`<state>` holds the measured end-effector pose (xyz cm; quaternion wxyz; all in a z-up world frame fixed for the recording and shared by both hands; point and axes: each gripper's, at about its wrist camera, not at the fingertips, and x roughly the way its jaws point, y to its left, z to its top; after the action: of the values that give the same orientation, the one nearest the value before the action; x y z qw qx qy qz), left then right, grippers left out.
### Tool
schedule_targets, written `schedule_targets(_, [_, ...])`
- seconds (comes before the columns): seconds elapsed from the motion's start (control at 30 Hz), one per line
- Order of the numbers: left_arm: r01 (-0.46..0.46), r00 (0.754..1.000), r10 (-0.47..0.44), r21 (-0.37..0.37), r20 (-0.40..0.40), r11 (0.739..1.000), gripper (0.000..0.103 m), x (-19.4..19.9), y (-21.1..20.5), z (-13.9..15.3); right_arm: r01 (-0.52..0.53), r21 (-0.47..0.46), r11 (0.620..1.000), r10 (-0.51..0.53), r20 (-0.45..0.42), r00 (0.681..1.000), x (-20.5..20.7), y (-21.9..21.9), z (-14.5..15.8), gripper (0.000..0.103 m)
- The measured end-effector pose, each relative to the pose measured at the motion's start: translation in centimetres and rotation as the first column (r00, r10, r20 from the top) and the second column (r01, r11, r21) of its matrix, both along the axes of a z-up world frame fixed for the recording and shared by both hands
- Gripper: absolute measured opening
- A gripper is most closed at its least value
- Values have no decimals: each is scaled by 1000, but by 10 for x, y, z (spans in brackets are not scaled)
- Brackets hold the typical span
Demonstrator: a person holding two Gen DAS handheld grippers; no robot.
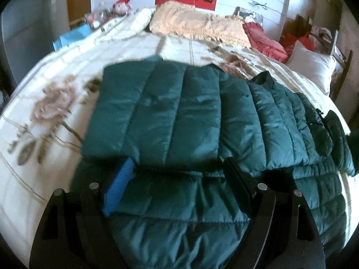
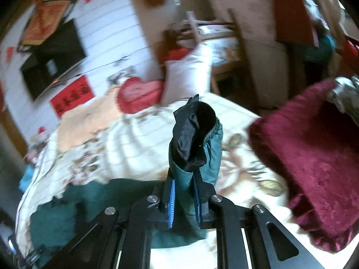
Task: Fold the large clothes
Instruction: 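Carry the held sleeve with the right gripper across the jacket body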
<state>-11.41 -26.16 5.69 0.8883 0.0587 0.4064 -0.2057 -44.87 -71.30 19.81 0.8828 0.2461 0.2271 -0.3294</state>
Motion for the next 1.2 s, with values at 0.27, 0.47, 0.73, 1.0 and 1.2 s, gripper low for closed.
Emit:
schedule_targets(0.27, [0, 1000, 0, -2, 18, 1000, 83, -2, 16, 16, -236, -10, 972, 236, 25, 971, 70, 70, 22, 13])
schedule_targets(0.47, [-13, 1000, 13, -13, 16, 1000, 83, 1, 32, 21, -436, 8, 900, 436, 13, 900, 133, 138, 22, 13])
schedule_targets(0.73, [-24, 1000, 24, -31, 2, 999, 83, 3, 55, 22, -589, 61, 806, 591, -31, 806, 202, 214, -10, 13])
schedule_targets(1.0, [-46, 998, 43, -76, -45, 996, 83, 8, 73, 17, -677, 168, 716, 693, -54, 719, 259, 276, -53, 13])
schedule_targets(1.2, [-52, 996, 44, -107, -80, 993, 83, 11, 81, 14, -709, 297, 640, 753, -58, 655, 296, 306, -96, 15])
